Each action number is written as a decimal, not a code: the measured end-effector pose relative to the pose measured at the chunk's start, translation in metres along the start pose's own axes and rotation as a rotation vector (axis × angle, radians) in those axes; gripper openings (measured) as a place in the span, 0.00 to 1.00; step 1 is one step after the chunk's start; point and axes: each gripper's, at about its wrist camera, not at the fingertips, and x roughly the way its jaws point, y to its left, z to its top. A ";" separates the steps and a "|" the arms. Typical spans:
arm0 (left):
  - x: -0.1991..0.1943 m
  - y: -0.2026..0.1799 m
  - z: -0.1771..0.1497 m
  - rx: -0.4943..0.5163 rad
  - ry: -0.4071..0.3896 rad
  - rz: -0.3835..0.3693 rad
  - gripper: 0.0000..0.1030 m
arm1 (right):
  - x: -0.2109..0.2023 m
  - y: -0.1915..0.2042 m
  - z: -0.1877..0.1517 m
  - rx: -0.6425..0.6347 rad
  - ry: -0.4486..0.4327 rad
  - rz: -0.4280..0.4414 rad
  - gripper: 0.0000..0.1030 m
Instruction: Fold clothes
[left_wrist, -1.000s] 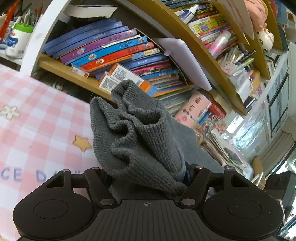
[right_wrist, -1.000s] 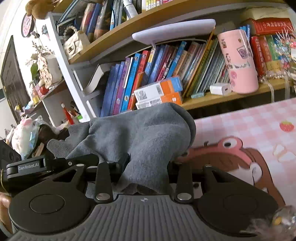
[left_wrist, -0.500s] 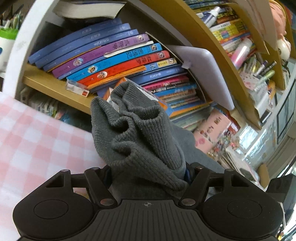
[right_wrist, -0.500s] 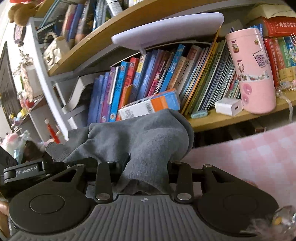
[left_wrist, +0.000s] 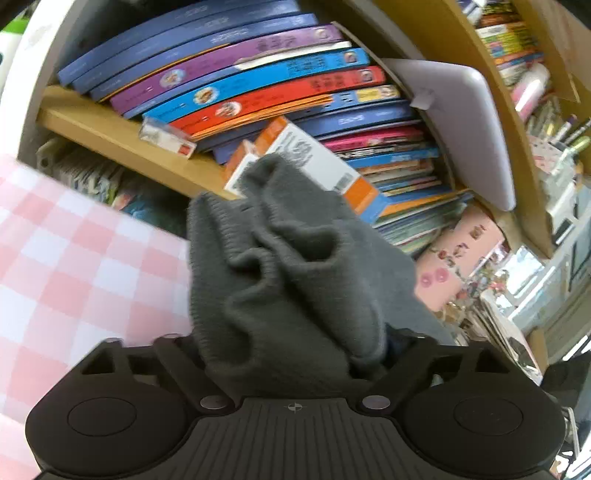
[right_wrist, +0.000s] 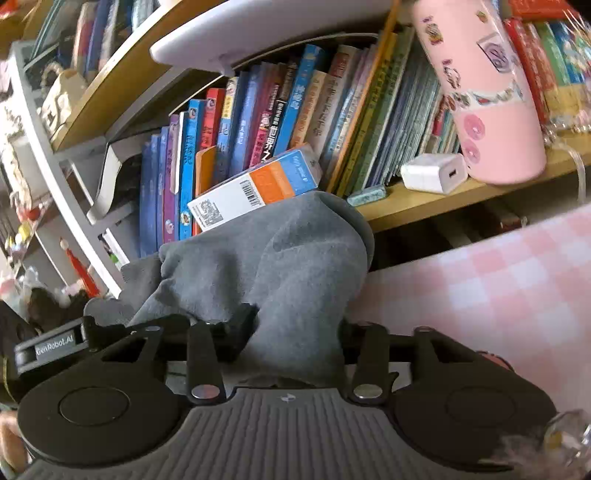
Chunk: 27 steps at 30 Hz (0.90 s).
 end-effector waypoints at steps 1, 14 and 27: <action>-0.001 0.000 0.000 0.002 -0.006 0.002 0.91 | 0.000 -0.001 -0.001 0.008 -0.001 -0.002 0.50; -0.049 0.002 -0.020 0.030 -0.076 0.062 0.96 | -0.047 0.011 -0.021 0.042 -0.068 -0.012 0.69; -0.113 -0.013 -0.060 0.102 -0.140 0.133 0.96 | -0.108 0.056 -0.061 -0.039 -0.025 -0.018 0.74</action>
